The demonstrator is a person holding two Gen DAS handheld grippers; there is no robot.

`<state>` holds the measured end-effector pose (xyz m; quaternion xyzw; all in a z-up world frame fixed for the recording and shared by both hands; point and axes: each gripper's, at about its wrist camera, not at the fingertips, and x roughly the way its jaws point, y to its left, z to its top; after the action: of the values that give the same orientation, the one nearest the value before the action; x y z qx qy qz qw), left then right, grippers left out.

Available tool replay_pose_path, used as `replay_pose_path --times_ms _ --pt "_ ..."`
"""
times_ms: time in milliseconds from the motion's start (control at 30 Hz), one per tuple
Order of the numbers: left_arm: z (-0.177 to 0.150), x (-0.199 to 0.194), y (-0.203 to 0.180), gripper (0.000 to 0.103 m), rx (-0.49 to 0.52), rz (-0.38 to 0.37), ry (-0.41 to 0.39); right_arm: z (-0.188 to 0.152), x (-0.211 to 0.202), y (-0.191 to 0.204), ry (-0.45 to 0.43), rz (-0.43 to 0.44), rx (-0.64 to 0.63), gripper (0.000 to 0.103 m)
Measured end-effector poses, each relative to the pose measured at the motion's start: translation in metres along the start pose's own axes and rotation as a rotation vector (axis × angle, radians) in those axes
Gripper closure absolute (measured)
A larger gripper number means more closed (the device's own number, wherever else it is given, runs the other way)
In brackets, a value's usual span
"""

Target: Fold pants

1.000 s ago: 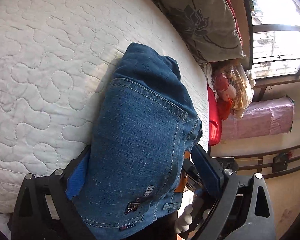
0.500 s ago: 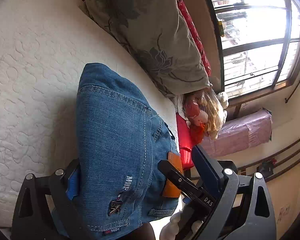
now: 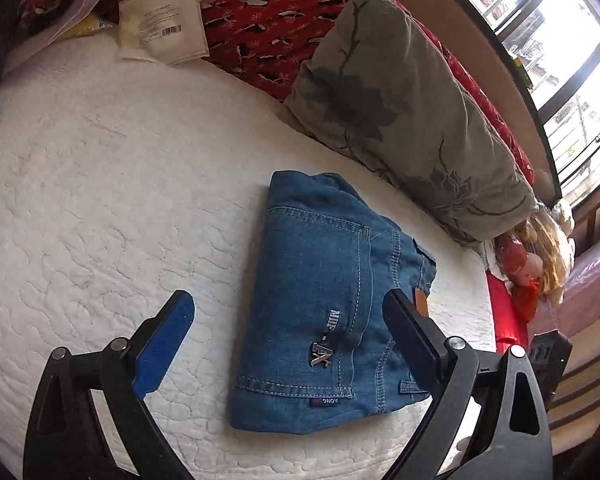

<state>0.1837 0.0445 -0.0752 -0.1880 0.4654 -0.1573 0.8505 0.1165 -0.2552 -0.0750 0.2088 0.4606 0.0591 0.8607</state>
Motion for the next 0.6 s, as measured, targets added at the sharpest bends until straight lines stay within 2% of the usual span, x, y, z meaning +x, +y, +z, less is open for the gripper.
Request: replay_pose_path --times_ms 67,133,300,467,600 --pt "-0.016 -0.002 -0.010 0.007 0.049 0.053 -0.015 -0.014 -0.006 0.003 0.015 -0.056 -0.022 0.025" --pt "-0.031 -0.003 -0.019 0.007 0.079 0.091 -0.019 -0.027 -0.012 0.003 0.030 -0.104 -0.028 0.017" --pt "-0.069 -0.008 -0.036 0.007 0.141 0.160 -0.005 -0.056 -0.026 -0.011 0.057 -0.233 -0.011 0.013" --pt "-0.101 -0.016 -0.041 0.007 0.192 0.202 0.004 -0.090 -0.032 -0.039 0.118 -0.253 0.051 0.013" --pt "-0.117 -0.015 -0.038 0.007 0.189 0.223 0.032 -0.106 -0.034 -0.048 0.125 -0.257 0.054 0.013"
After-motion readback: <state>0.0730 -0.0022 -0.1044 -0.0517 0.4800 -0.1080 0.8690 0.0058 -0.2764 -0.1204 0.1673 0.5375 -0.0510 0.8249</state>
